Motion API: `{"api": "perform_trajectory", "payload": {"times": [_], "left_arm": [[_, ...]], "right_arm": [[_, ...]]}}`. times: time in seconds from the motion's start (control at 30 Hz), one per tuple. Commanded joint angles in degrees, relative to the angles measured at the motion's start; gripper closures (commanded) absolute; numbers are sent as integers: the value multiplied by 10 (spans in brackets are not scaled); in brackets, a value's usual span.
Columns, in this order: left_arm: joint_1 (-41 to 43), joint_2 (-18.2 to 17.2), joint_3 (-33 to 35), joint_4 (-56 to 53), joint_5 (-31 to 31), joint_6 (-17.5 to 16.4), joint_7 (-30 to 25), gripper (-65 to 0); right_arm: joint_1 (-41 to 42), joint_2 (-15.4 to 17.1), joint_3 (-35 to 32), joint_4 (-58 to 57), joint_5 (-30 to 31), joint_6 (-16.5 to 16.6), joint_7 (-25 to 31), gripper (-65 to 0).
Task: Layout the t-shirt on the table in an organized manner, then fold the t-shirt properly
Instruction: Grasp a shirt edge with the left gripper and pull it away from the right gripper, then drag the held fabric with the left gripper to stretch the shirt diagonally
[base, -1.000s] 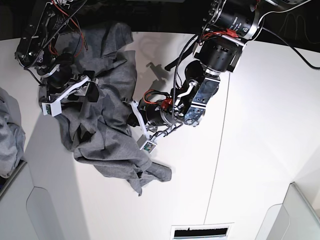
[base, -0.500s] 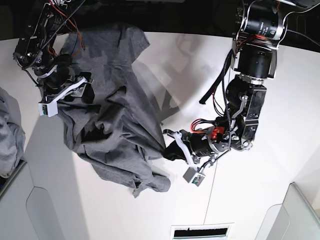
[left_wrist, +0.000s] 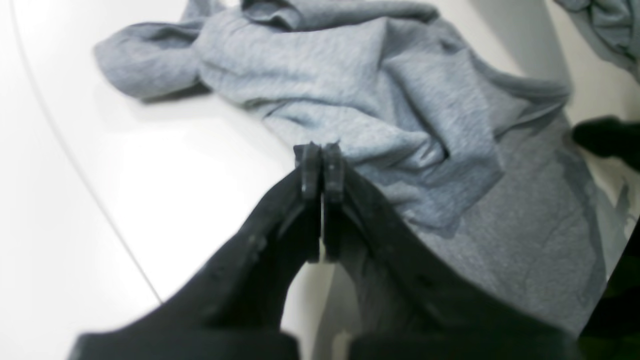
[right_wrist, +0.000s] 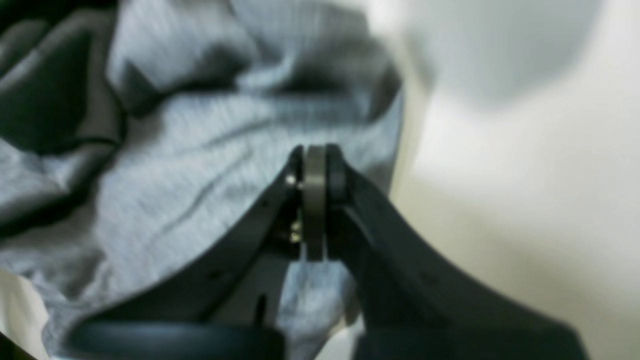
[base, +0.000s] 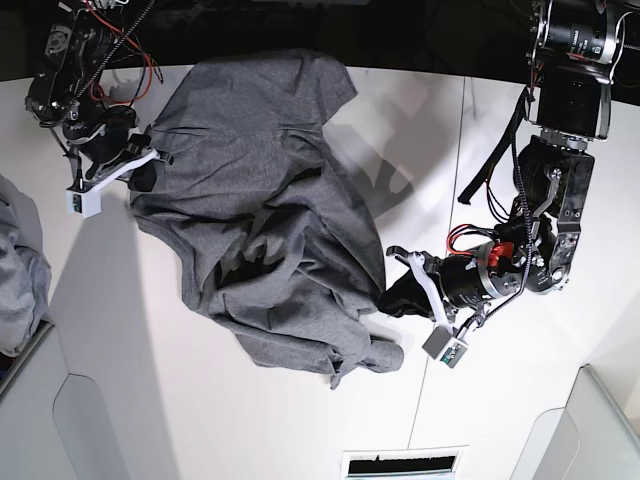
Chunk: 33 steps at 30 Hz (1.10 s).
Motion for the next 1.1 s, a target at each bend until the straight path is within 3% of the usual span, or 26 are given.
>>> {"api": "perform_trajectory", "payload": {"times": [0.0,0.13,0.37,0.5,0.6,0.67,0.8,0.97,1.07], "left_arm": [[-7,-4,-2,10,-8,-4,-12,0],[4,-5,-2,10,-8,-5,-11,0],[7,-6,-5,10,-8,-14,-7,0],[7,-7,-45,10,-8,-17,28,0],[8,-31,-93,10,-12,-22,36,0],[15,-61,-120,10,-38,-23,38,0],[47,-110,-161,10,-116,-80,59,0],[97,-139,-166,10,-249,-80,111,0],[129,-139,-167,10,-281,-80,118,0]], "right_arm": [[9,1,0,21,22,13,4,0],[23,0,-4,30,60,32,9,0],[130,7,-69,-120,-58,27,51,0],[183,38,-95,-234,-98,27,50,0],[199,63,-98,-271,-98,22,50,0],[196,77,-98,-272,-98,12,49,0],[184,102,-98,-271,-76,15,48,0],[183,105,-98,-270,-61,16,40,0],[177,107,-98,-270,-61,16,10,0]]}}
